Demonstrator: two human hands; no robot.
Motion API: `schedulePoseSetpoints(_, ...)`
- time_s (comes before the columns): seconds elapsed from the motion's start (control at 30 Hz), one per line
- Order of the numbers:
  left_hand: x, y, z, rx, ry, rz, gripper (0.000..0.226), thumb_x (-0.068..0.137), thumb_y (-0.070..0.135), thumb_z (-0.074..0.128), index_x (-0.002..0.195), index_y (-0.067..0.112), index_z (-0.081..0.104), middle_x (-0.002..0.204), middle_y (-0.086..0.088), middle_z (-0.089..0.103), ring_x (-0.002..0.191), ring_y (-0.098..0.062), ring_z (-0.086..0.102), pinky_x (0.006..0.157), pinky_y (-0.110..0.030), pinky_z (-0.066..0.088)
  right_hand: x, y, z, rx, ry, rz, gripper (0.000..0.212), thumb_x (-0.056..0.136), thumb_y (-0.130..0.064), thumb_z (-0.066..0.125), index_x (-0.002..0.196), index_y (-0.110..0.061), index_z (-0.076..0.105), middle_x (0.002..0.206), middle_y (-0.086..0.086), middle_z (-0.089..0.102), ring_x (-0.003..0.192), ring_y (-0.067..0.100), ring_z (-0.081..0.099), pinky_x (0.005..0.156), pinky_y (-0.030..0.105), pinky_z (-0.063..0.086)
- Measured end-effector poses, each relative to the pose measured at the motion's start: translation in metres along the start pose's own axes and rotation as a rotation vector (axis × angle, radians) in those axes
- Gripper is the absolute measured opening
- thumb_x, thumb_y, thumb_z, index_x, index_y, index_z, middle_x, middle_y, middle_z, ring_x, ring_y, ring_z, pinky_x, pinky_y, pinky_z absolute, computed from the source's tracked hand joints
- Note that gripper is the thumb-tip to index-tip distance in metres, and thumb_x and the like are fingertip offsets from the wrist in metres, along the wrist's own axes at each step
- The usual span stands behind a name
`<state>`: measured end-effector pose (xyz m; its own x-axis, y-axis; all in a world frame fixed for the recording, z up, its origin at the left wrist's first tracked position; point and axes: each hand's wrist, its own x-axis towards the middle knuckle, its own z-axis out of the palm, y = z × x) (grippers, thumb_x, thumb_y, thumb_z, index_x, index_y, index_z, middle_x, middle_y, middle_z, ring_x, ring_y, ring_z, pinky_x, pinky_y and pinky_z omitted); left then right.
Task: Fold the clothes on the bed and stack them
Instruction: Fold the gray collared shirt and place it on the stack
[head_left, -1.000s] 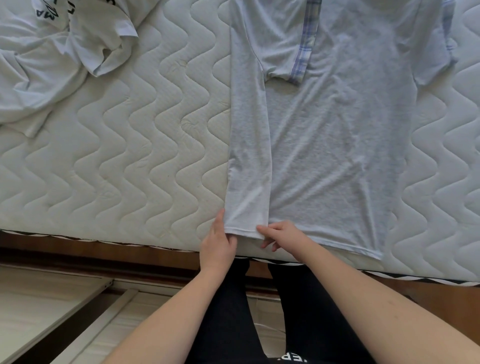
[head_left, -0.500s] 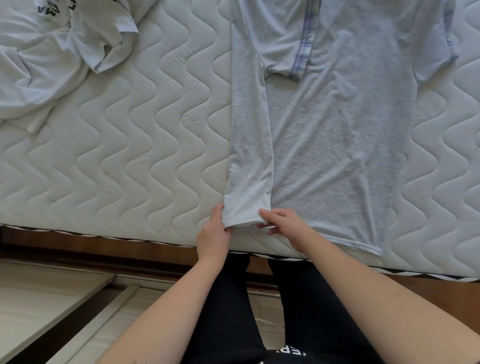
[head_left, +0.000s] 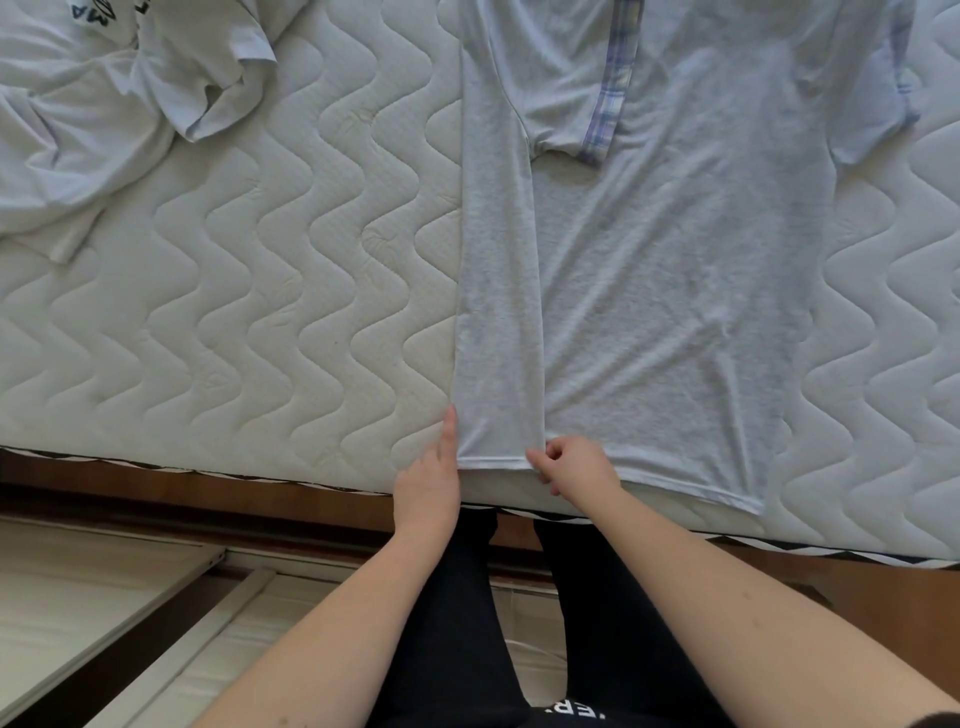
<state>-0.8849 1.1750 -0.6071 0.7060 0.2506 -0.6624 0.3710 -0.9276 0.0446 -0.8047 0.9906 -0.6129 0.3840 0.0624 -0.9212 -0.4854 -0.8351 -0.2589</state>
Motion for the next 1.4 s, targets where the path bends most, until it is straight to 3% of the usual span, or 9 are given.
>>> schedulePoseSetpoints(0.1,-0.004,-0.001,0.004,0.104,-0.021,0.053,0.103,0.09,0.014,0.05,0.145,0.033,-0.034,0.101,-0.001,0.057,0.082,-0.018,0.055,0.068,-0.032,0.044,0.003,-0.008,-0.006,-0.236,0.002,0.02,0.044,0.091,-0.056,0.053,0.071,-0.018,0.062,0.075,0.001,0.071,0.068,0.02,0.067,0.061,0.032,0.052)
schedulePoseSetpoints(0.2,-0.002,-0.012,0.0,0.14,-0.046,0.101,0.093,0.09,0.019,0.046,0.152,0.03,-0.022,0.107,0.0,0.053,0.09,-0.018,0.053,0.074,-0.032,0.044,0.008,-0.017,-0.018,-0.37,0.004,0.052,0.055,0.086,-0.07,0.05,0.07,-0.019,0.062,0.07,-0.001,0.064,0.064,0.017,0.059,0.056,0.028,0.043)
schedulePoseSetpoints(0.33,0.027,-0.015,-0.027,0.04,0.012,0.115,0.066,0.092,0.022,0.042,0.154,0.023,0.019,0.116,-0.004,0.054,0.097,-0.024,0.055,0.077,-0.036,0.044,0.024,-0.034,-0.055,-0.15,0.171,-0.008,0.056,0.09,-0.069,0.043,0.066,-0.021,0.058,0.068,0.0,0.063,0.066,0.018,0.059,0.055,0.03,0.041)
schedulePoseSetpoints(0.47,0.083,-0.002,-0.073,-0.055,0.083,0.144,0.055,0.091,0.021,0.047,0.145,0.018,0.038,0.119,-0.009,0.055,0.104,-0.031,0.054,0.081,-0.041,0.045,0.053,-0.059,-0.101,0.223,0.288,-0.123,0.04,0.096,-0.048,0.052,0.089,-0.011,0.068,0.086,0.008,0.072,0.086,0.027,0.068,0.083,0.045,0.055)
schedulePoseSetpoints(0.67,0.195,0.029,-0.159,-0.193,0.16,0.254,0.047,0.093,0.017,0.046,0.139,0.015,0.046,0.127,-0.015,0.054,0.114,-0.037,0.053,0.093,-0.047,0.046,0.092,-0.111,-0.171,0.412,0.427,-0.248,0.018,0.094,-0.038,0.059,0.103,-0.023,0.062,0.103,0.002,0.07,0.094,0.02,0.067,0.089,0.038,0.053)
schedulePoseSetpoints(0.87,0.312,0.056,-0.245,-0.232,0.209,0.399,0.047,0.097,0.016,0.049,0.143,0.012,0.044,0.135,-0.018,0.05,0.124,-0.032,0.05,0.105,-0.038,0.037,0.117,-0.159,-0.227,0.543,0.493,-0.339,0.046,0.092,-0.035,0.063,0.134,-0.021,0.049,0.115,-0.009,0.057,0.102,0.009,0.057,0.085,0.029,0.046)
schedulePoseSetpoints(1.0,0.387,0.072,-0.3,-0.189,0.222,0.385,0.053,0.097,0.016,0.044,0.149,0.023,0.034,0.134,-0.019,0.046,0.121,-0.034,0.049,0.103,-0.041,0.039,0.142,-0.181,-0.252,0.651,0.52,-0.334,0.054,0.091,-0.025,0.065,0.139,-0.016,0.042,0.113,-0.01,0.06,0.099,0.011,0.059,0.086,0.029,0.048)
schedulePoseSetpoints(1.13,0.438,0.084,-0.345,-0.116,0.158,0.412,0.06,0.096,0.008,0.034,0.15,0.034,0.028,0.126,-0.018,0.046,0.108,-0.034,0.053,0.099,-0.042,0.042,0.161,-0.194,-0.27,0.687,0.574,-0.233,0.068,0.09,-0.033,0.067,0.147,-0.015,0.034,0.104,-0.012,0.06,0.084,0.006,0.056,0.07,0.022,0.041)
schedulePoseSetpoints(1.4,0.491,0.112,-0.403,0.055,0.056,0.505,0.025,0.095,0.012,0.058,0.12,0.016,0.06,0.109,-0.006,0.066,0.082,-0.02,0.063,0.067,-0.024,0.041,0.179,-0.222,-0.301,0.751,0.512,-0.261,0.035,0.089,-0.029,0.068,0.12,-0.015,0.061,0.108,0.001,0.068,0.098,0.02,0.065,0.091,0.044,0.055)
